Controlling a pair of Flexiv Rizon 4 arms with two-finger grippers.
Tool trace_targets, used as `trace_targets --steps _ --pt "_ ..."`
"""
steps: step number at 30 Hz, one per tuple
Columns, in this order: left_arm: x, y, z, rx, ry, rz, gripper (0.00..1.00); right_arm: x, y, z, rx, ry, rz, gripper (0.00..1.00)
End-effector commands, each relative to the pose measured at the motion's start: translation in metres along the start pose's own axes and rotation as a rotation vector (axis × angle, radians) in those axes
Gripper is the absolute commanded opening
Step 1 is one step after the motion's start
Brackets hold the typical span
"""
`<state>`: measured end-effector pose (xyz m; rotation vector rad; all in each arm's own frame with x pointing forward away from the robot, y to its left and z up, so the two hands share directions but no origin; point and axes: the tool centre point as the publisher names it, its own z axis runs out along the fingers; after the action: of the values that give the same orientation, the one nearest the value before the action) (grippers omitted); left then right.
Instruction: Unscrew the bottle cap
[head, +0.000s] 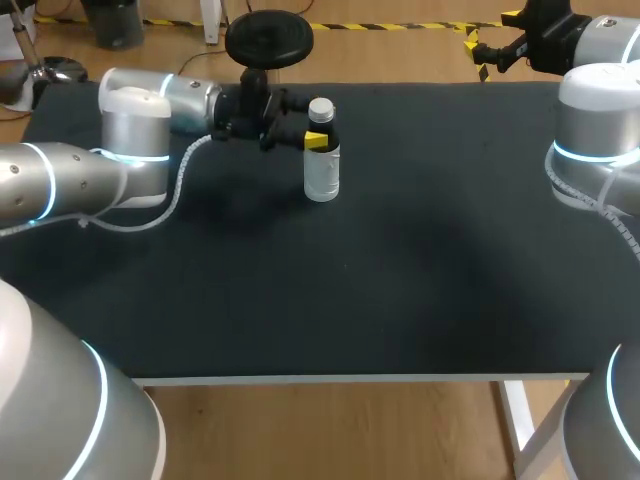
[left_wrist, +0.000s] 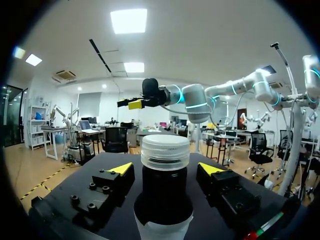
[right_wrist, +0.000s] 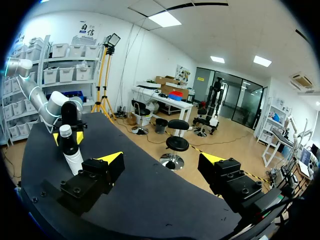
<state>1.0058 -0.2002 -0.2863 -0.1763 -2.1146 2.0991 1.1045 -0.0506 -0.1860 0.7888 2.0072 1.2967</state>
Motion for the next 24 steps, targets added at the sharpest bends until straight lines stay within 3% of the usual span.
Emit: trace_targets --steps 1,2,9,12,24 --pt "-0.0033 0.0028 -0.0001 0.006 0.008 -0.001 0.55 0.0000 0.0002 -0.0001 0.001 0.000 0.000 1.00" --pt "-0.0032 0.0030 -0.0001 0.005 0.008 -0.001 0.47 0.0000 0.0002 -0.0001 0.001 0.000 0.000 1.00" --pt "-0.0030 0.0029 0.0005 0.006 0.009 0.003 0.20 0.0000 0.0002 -0.0001 0.001 0.000 0.000 1.00" --pt "-0.0025 0.0022 0.0004 0.006 0.010 0.006 0.00 0.0000 0.0002 -0.0001 0.001 0.000 0.000 1.00" --pt "-0.0027 -0.0001 -0.0047 0.017 0.000 0.022 0.00 0.0000 0.0002 -0.0001 0.001 0.000 0.000 1.00"
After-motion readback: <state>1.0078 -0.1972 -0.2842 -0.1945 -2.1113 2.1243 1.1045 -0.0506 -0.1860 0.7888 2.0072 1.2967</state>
